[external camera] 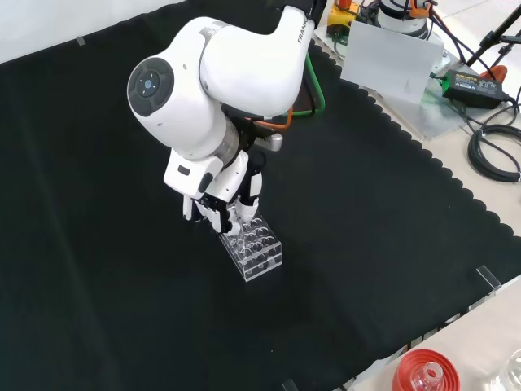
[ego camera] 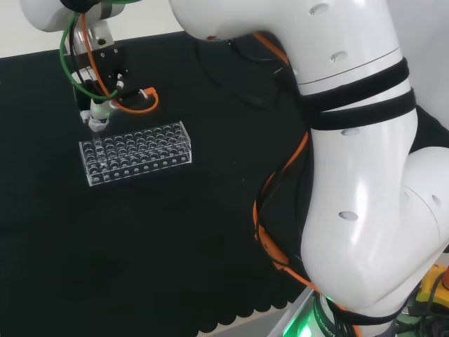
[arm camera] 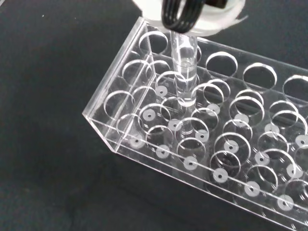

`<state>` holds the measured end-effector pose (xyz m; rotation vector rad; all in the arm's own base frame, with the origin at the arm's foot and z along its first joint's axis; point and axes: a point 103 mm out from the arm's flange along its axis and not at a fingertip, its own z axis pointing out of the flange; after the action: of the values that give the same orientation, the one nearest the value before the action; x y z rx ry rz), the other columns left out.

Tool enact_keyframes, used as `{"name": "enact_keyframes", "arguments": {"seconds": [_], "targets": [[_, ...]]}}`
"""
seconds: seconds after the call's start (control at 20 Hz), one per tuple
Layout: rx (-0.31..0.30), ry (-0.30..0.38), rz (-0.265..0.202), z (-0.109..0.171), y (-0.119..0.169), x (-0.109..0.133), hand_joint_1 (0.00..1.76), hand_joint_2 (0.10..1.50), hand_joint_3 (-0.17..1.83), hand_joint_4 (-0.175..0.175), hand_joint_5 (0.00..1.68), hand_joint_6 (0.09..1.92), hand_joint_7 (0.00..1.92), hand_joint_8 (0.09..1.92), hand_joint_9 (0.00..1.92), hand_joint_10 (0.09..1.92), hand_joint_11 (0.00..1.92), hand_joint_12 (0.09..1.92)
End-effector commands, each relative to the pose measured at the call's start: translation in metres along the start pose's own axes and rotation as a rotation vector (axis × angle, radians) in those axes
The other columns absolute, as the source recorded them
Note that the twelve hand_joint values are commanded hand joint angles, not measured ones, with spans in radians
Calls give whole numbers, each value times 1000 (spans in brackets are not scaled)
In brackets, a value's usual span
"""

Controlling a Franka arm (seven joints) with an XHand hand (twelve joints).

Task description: Pick up the test tube.

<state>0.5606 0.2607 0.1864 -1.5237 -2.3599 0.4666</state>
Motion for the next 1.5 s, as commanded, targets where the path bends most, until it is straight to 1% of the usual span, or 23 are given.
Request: {"name": "enact_keyframes", "arguments": {"seconds": [0.05,0.15,0.3,0.55,0.75,0.9,1.0,1.15,1.5], "targets": [[-24,-6,5,-3,3,5,1307,725,542,-175,1214,689,1277,678,1268,689,714,1284],[-43,-20,13,-5,4,6,1313,646,675,-175,1240,697,1301,688,1303,716,768,1262],[-71,-34,26,-8,3,6,1407,616,712,-175,1226,732,1341,787,1238,634,847,1226],[-70,-46,21,-8,4,6,1436,529,839,-175,1266,723,1374,806,1285,591,956,1189],[-70,-54,14,-8,4,7,1441,498,869,-175,1302,674,1399,763,1332,534,983,1180],[-72,-53,11,-9,3,7,1434,631,651,-175,1281,437,1362,817,1297,562,974,1178],[-72,-54,10,-10,3,6,1433,658,601,-175,1291,365,1359,815,1298,550,973,1177],[-74,-54,9,-10,2,6,1434,658,594,-175,1309,319,1366,802,1305,536,974,1177],[-82,-53,10,-15,-2,3,1435,654,598,-175,1319,299,1372,791,1309,536,975,1178]]}}
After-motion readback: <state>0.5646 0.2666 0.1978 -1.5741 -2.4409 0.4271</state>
